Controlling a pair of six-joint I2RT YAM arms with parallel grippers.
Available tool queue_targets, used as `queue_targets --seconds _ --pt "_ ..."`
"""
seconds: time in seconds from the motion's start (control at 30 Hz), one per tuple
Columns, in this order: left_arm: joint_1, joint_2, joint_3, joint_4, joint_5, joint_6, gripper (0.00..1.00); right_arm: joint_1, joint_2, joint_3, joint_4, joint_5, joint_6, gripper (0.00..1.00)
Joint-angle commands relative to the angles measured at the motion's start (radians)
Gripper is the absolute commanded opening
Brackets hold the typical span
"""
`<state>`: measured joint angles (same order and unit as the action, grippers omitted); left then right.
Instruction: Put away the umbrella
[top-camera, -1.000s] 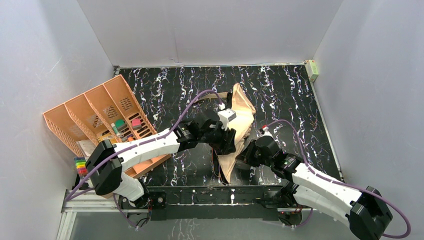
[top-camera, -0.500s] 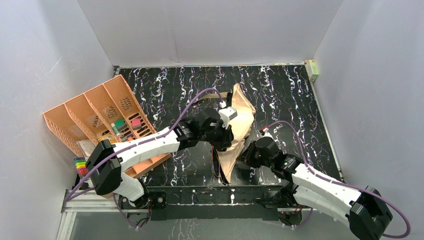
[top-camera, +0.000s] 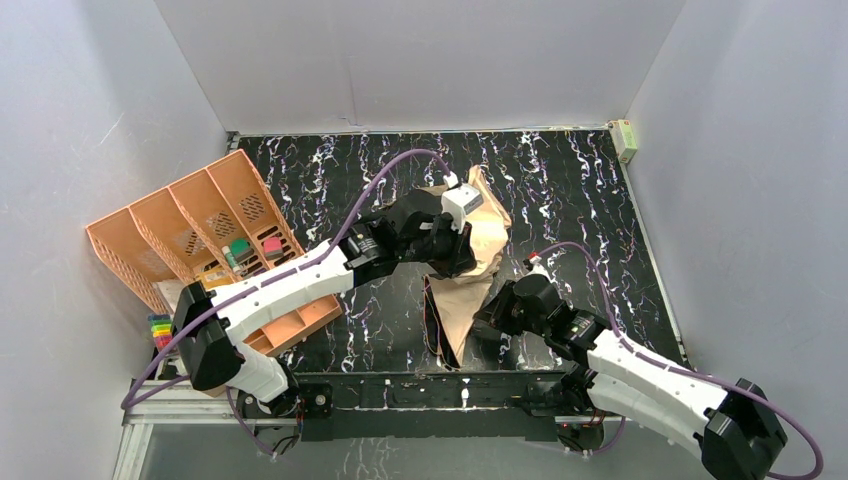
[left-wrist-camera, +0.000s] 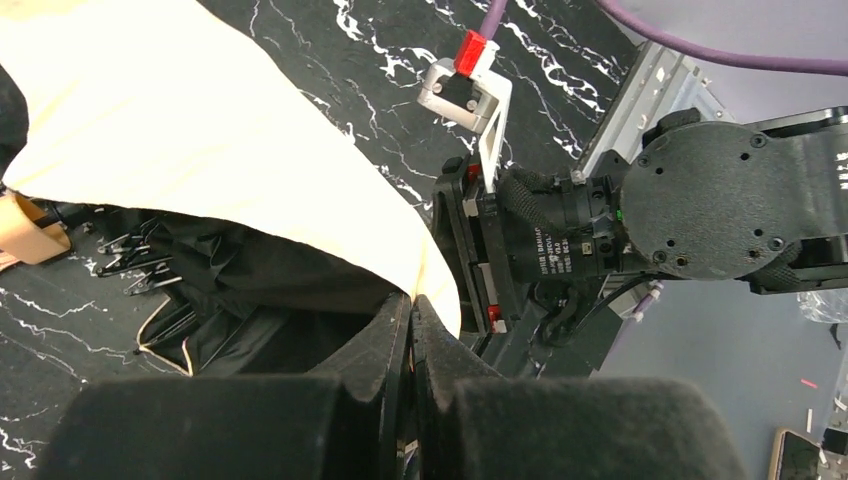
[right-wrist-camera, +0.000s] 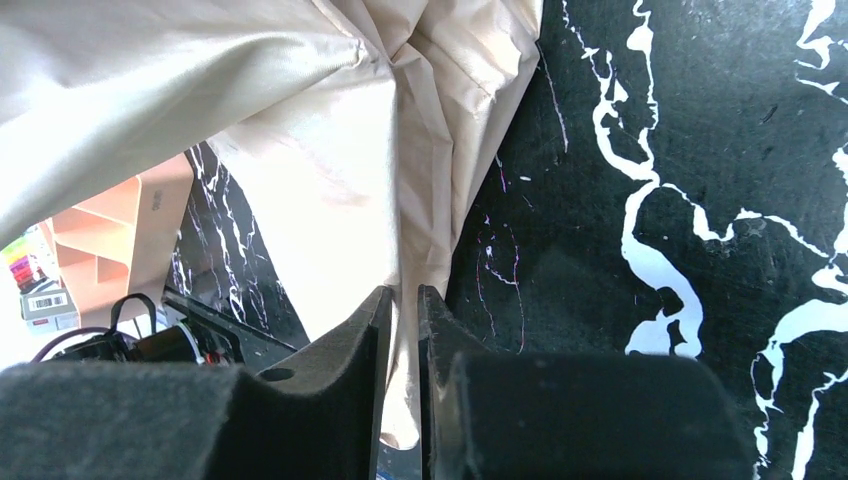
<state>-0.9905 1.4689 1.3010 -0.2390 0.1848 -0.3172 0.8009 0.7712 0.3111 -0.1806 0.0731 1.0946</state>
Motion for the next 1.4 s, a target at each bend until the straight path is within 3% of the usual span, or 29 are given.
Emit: queue_targets --seconds 0.0,0.2,0.43,0.53,0.8,0.87,1.37 --pt "-0.002 -0.058 0.057 0.004 0.059 -0.003 0.00 0.004 -0.029 0.008 -0.007 0.038 0.007 0.24" --pt "-0.002 -0.126 -0.016 0.078 0.130 -0.012 0.00 0.004 -0.046 0.017 -0.032 0.060 0.009 0.27" --pt "-0.001 -0.204 -0.233 0.142 0.127 -0.098 0.01 0.004 -0.043 0.038 -0.056 0.077 -0.007 0.29" --pt "-0.002 -0.226 -0.280 0.151 0.094 -0.123 0.11 0.004 -0.035 0.036 -0.046 0.072 -0.006 0.30" --pt "-0.001 -0.225 -0.233 0.132 0.031 -0.123 0.60 0.004 -0.002 0.034 -0.008 0.053 -0.010 0.30" --pt "0.000 -0.213 -0.214 0.128 0.030 -0.115 0.65 0.004 0.000 0.034 -0.007 0.053 -0.009 0.30" --pt "-0.001 -0.149 -0.242 0.149 0.066 -0.156 0.65 0.004 -0.016 0.033 -0.022 0.051 -0.008 0.31"
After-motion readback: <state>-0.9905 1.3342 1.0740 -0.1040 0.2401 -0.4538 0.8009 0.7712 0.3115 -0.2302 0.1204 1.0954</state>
